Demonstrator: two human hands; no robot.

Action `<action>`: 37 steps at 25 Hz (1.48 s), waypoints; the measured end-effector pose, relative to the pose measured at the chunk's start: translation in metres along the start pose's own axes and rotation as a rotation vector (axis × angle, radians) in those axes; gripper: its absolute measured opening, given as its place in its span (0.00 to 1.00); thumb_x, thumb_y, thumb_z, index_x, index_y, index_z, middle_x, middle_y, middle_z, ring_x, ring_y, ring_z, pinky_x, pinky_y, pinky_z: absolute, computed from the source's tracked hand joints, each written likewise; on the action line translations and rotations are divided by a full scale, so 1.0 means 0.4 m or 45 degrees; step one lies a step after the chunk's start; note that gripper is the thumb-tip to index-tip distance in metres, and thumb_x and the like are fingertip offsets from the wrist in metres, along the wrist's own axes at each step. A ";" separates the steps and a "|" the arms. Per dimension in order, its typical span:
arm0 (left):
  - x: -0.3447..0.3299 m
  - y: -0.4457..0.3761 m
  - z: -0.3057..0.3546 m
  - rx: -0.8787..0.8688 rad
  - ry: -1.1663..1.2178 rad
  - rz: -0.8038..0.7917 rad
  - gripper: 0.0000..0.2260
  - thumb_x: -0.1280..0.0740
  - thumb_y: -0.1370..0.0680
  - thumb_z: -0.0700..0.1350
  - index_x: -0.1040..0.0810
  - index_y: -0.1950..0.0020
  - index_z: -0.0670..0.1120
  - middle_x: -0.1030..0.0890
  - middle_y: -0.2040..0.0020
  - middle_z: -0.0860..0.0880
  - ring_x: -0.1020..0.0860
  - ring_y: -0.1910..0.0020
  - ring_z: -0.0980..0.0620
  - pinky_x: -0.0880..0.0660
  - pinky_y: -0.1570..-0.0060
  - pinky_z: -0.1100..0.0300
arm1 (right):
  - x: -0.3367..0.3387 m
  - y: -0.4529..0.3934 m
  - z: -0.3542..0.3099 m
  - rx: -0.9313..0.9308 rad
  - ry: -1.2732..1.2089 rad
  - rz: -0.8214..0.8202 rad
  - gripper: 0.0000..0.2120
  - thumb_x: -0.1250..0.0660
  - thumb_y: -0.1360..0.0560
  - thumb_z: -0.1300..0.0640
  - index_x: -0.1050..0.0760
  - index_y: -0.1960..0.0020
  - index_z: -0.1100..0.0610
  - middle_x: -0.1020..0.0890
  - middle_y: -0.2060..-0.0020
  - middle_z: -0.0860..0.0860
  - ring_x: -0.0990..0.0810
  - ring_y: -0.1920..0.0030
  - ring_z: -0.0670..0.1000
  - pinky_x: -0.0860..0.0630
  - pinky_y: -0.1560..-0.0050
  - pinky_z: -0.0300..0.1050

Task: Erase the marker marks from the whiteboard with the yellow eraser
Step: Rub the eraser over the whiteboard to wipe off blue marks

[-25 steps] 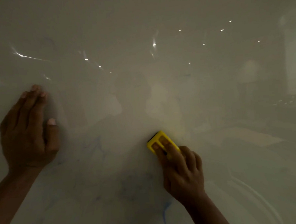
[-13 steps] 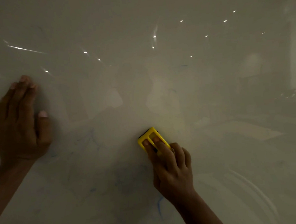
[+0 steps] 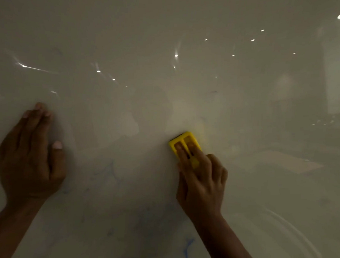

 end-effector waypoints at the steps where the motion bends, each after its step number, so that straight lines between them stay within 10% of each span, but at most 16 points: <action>1: 0.011 -0.008 0.008 0.000 0.044 0.018 0.31 0.46 0.14 0.50 0.40 0.10 0.45 0.38 0.10 0.45 0.39 0.11 0.39 0.37 0.16 0.31 | -0.013 -0.019 -0.018 -0.026 -0.039 0.036 0.25 0.34 0.22 0.61 0.25 0.25 0.50 0.27 0.25 0.53 0.25 0.41 0.64 0.29 0.42 0.56; 5: 0.034 -0.017 -0.008 -0.026 -0.028 0.070 0.30 0.46 0.13 0.49 0.40 0.10 0.46 0.37 0.11 0.46 0.38 0.12 0.39 0.35 0.17 0.30 | -0.061 0.013 -0.157 0.770 0.077 -0.191 0.22 0.45 0.16 0.59 0.23 0.26 0.49 0.22 0.30 0.52 0.22 0.39 0.64 0.24 0.43 0.56; 9: 0.026 -0.015 -0.009 -0.046 -0.092 0.082 0.29 0.45 0.13 0.48 0.37 0.11 0.45 0.36 0.11 0.45 0.36 0.13 0.39 0.34 0.17 0.32 | -0.036 -0.070 -0.080 0.155 0.043 -0.039 0.26 0.36 0.22 0.61 0.23 0.25 0.49 0.21 0.29 0.52 0.22 0.41 0.63 0.27 0.44 0.56; 23: 0.062 -0.014 0.127 -0.101 -0.263 -0.027 0.28 0.48 0.10 0.47 0.40 0.11 0.39 0.37 0.12 0.37 0.41 0.11 0.41 0.39 0.14 0.38 | -0.050 -0.025 -0.082 0.588 0.081 -0.120 0.28 0.47 0.21 0.62 0.22 0.27 0.46 0.27 0.27 0.50 0.25 0.39 0.64 0.31 0.39 0.57; 27: 0.070 -0.027 0.160 -0.081 -0.312 -0.048 0.28 0.49 0.10 0.49 0.36 0.13 0.36 0.36 0.13 0.36 0.36 0.14 0.36 0.39 0.16 0.40 | -0.060 -0.233 -0.031 0.105 -0.006 0.070 0.26 0.34 0.20 0.61 0.26 0.23 0.47 0.29 0.23 0.49 0.26 0.41 0.63 0.30 0.40 0.55; 31: 0.111 -0.020 0.118 -0.016 -0.229 -0.114 0.31 0.43 0.17 0.44 0.36 0.13 0.38 0.37 0.12 0.40 0.37 0.13 0.39 0.43 0.14 0.45 | -0.090 -0.228 -0.206 0.593 0.159 -0.064 0.27 0.33 0.20 0.61 0.26 0.23 0.48 0.25 0.24 0.53 0.21 0.43 0.64 0.27 0.43 0.55; 35: 0.115 0.008 0.112 -0.082 -0.252 -0.127 0.29 0.44 0.14 0.47 0.35 0.13 0.38 0.36 0.12 0.40 0.35 0.13 0.40 0.39 0.16 0.42 | -0.113 -0.231 -0.243 -0.013 0.029 0.054 0.22 0.39 0.16 0.57 0.26 0.23 0.50 0.28 0.22 0.54 0.26 0.41 0.64 0.29 0.40 0.57; 37: 0.130 0.040 0.096 -0.135 -0.276 -0.136 0.28 0.44 0.13 0.48 0.34 0.13 0.38 0.35 0.13 0.40 0.33 0.14 0.40 0.37 0.17 0.41 | -0.148 -0.158 -0.351 0.467 0.099 -0.080 0.28 0.36 0.21 0.62 0.28 0.22 0.49 0.30 0.21 0.52 0.24 0.43 0.64 0.27 0.42 0.56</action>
Point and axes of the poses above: each hand's wrist, its own y-axis away from the middle knuckle, its own x-axis out of the back of the hand, z = x × y, the point moved 5 cm from there along -y, towards the middle knuckle
